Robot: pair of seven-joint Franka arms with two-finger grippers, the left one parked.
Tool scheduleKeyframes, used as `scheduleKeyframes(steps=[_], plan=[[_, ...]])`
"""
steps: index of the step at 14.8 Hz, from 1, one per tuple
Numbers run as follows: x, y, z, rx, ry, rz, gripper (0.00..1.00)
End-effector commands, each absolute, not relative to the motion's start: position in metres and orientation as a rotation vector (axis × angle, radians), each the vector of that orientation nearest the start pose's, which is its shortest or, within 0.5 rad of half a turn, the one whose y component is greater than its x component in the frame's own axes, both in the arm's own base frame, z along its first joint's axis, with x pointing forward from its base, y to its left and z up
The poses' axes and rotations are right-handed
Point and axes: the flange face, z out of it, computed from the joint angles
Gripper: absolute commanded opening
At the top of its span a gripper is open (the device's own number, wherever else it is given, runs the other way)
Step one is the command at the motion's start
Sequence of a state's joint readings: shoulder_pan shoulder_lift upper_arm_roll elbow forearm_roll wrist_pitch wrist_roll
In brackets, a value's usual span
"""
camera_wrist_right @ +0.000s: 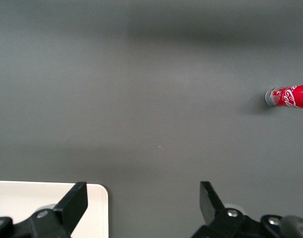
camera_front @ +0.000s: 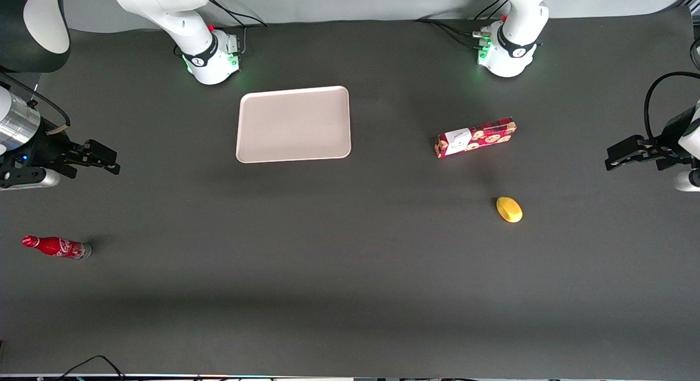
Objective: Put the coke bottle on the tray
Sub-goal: 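Move the right gripper, open, toward the red Coca-Cola bottle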
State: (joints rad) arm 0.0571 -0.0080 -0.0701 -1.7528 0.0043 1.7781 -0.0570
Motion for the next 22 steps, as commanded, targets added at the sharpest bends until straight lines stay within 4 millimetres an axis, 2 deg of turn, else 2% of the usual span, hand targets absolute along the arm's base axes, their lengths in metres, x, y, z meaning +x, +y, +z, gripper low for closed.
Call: scheduleKeyframes(steps=[1, 3, 7, 10, 11, 14, 17, 20, 22], plan=[[0.57, -0.008, 0.565, -3.147, -0.04, -0.055, 1.0], [0.572, -0.014, 0.566, -3.146, -0.037, -0.043, 1.0], [0.572, -0.013, 0.566, -3.149, -0.028, -0.036, 1.0], [0.565, -0.036, 0.564, -3.155, 0.019, 0.037, 1.0], [0.563, -0.048, 0.562, -3.16, 0.051, 0.055, 1.0], [0.556, -0.107, 0.553, -3.238, 0.168, 0.124, 1.0], [0.559, -0.158, 0.534, -3.287, 0.262, 0.164, 1.0], [0.556, -0.23, 0.518, -3.291, 0.219, 0.116, 1.0], [0.567, -0.269, 0.499, -3.282, 0.151, 0.117, 1.0]])
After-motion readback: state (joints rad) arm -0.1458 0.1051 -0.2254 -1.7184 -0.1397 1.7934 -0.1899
